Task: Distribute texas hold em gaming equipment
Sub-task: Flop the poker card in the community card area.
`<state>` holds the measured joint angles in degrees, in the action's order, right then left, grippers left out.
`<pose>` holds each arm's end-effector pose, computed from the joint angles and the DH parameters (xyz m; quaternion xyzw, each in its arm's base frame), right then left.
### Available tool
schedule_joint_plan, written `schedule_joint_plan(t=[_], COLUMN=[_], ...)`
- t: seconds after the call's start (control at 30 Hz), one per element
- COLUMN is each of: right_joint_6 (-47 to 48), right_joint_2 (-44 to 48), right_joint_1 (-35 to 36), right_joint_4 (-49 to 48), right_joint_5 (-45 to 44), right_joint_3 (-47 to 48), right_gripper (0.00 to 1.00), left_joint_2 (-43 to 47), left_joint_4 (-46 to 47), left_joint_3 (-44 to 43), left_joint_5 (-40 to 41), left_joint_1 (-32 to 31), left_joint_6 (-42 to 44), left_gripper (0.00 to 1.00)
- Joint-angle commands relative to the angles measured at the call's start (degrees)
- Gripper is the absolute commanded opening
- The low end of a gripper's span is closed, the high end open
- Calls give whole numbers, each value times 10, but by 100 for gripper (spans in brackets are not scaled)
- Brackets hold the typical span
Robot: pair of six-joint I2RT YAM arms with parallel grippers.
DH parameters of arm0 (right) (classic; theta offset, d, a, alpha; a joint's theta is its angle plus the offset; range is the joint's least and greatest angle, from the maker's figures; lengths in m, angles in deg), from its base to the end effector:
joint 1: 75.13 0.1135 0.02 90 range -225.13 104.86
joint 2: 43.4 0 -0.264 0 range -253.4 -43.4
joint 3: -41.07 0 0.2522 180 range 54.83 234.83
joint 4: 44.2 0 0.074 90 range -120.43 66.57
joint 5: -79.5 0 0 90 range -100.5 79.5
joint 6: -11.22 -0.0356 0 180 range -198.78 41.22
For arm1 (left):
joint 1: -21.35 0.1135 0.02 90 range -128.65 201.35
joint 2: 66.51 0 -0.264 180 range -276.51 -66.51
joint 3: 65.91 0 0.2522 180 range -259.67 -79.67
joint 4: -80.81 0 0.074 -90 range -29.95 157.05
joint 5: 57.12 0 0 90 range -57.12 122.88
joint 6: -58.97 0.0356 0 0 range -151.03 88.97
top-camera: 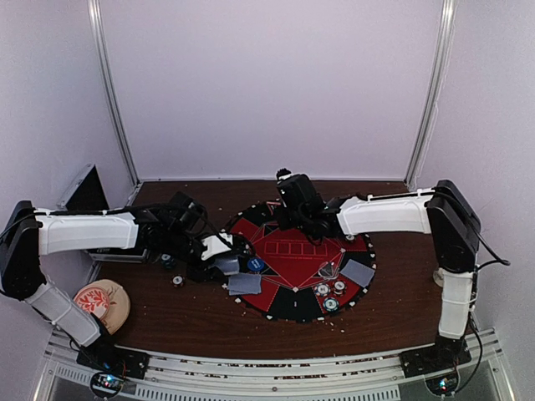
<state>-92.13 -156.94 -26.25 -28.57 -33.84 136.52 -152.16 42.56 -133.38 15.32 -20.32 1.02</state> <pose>0.3091 0.3327 0.2180 -0.1726 0.8515 0.0860 0.4876 0.2164 -0.2070 0.2081 0.6028 0.7306 -0.1696 0.2721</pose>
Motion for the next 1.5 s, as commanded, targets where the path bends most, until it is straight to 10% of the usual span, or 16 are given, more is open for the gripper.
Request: schedule_joint_plan(t=[0.0,0.57,1.47], right_joint_6=[94,272,354], right_joint_2=[-31,-163,-217], right_joint_1=[11,58,68], right_joint_4=[49,81,32], right_joint_5=[-73,-135,6], right_joint_3=[38,160,171], right_gripper=[0,0,1], left_joint_2=[11,22,26], left_joint_4=[2,-13,-8], left_joint_3=[8,40,47], left_joint_5=[18,9,-5], left_joint_1=[30,115,121], left_joint_6=[11,45,43], left_gripper=[54,54,54])
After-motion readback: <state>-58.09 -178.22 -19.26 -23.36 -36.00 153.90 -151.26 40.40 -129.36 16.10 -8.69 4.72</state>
